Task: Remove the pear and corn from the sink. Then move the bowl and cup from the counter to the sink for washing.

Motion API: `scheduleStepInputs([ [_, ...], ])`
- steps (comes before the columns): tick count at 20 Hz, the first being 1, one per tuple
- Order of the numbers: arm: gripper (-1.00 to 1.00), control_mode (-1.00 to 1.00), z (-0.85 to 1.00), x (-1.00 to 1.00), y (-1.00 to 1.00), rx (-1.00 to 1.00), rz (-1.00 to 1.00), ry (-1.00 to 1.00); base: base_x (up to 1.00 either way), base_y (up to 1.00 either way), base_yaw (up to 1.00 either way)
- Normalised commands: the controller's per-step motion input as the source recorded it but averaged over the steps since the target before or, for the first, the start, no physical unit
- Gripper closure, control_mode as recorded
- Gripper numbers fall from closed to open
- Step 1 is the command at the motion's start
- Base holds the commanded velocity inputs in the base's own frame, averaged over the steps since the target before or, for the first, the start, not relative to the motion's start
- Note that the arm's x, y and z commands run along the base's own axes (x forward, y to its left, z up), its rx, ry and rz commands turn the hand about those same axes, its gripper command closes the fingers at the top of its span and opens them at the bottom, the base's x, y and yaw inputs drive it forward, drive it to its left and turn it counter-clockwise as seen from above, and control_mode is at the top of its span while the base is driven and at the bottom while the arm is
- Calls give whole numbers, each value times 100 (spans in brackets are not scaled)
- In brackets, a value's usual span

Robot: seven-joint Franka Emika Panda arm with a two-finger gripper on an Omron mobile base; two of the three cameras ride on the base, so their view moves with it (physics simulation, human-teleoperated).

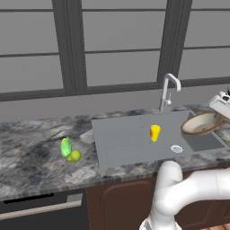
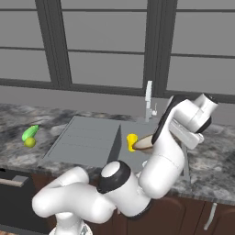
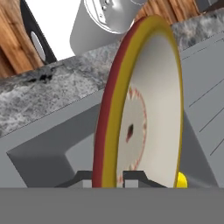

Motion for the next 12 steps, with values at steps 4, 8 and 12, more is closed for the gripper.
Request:
scheduleStepInputs([
  [4, 100, -100, -13, 22, 15, 0, -3, 12, 0, 0, 0],
  [8, 100, -100, -16, 18, 14, 0, -6, 15, 0, 0, 0],
  [12, 100, -100, -15, 10, 11, 0, -7, 6, 0, 0, 0],
])
